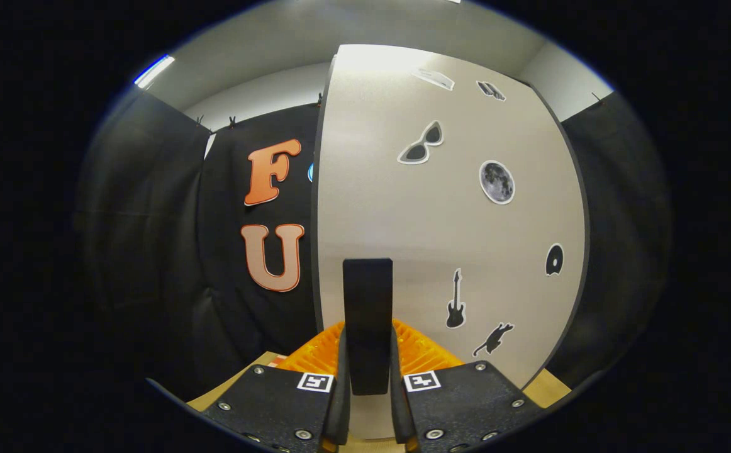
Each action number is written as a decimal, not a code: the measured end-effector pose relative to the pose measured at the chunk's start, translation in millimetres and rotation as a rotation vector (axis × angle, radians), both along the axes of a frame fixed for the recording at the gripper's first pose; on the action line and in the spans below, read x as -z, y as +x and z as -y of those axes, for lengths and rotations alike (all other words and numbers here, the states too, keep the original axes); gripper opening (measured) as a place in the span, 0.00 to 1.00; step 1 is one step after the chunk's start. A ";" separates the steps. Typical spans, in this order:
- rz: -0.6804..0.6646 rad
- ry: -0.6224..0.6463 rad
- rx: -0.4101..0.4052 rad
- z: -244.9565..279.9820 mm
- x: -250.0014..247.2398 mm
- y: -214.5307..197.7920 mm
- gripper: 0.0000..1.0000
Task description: Open the shoe cabinet door, grab the shoes and put them into the shoe cabinet, then close the shoe cabinet door.
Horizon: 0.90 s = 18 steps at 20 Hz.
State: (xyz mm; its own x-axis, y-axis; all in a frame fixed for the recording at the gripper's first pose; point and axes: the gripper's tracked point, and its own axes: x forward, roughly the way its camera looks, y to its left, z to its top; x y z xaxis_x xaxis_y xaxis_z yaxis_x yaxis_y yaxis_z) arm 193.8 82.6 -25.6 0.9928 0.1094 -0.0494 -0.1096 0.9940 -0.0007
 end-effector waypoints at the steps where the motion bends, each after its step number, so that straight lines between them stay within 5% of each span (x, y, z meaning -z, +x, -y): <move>1: 0.005 -0.001 -0.004 2.3 -1.4 -5.5 0.25; 18: -0.018 0.015 0.031 80.3 -5.5 -96.7 0.24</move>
State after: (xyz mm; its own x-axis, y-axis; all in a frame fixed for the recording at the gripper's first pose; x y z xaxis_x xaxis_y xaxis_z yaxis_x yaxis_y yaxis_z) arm 97.1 2.3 -20.1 0.9946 0.0798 -0.0659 -0.0789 0.9967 0.0162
